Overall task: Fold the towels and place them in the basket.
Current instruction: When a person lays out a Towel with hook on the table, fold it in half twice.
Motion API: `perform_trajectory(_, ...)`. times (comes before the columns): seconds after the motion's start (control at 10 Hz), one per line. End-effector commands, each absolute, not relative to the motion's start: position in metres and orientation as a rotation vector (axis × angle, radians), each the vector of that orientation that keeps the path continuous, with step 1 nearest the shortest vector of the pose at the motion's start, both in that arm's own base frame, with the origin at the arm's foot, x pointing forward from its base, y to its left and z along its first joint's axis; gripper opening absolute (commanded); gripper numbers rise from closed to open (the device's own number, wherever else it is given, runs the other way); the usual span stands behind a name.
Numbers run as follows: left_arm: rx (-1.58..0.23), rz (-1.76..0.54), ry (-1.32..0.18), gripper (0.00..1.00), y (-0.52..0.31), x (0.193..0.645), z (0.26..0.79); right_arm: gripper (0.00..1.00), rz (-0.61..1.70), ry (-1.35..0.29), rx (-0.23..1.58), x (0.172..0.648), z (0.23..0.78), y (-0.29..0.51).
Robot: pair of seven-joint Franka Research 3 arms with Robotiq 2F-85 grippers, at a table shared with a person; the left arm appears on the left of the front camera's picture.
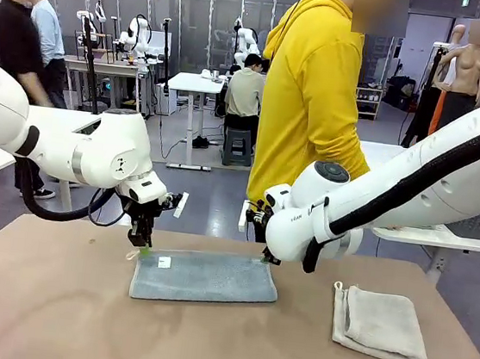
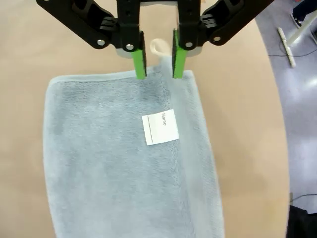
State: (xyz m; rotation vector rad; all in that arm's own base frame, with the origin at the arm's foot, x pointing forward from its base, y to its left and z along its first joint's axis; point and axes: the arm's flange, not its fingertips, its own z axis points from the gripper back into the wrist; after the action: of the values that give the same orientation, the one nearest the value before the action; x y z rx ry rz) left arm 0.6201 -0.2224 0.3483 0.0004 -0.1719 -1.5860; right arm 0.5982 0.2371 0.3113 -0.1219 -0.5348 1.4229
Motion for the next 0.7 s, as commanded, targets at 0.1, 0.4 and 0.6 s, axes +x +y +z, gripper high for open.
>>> perform_trajectory(0.1, 0.042, -1.588, -0.240, 0.92, -0.214, 0.612, 0.345, 0.79, 1.398, -0.584, -0.178, 0.590, 0.307, 0.238)
perform_trajectory(0.4, -0.002, -1.559, -0.252, 1.00, -0.210, 0.600, 0.358, 1.00, 1.359, -0.551, -0.155, 0.586, 0.319, 0.237)
perform_trajectory(0.6, -0.073, -1.507, -0.258, 1.00, -0.206, 0.584, 0.372, 1.00, 1.274, -0.547, -0.109, 0.582, 0.338, 0.236)
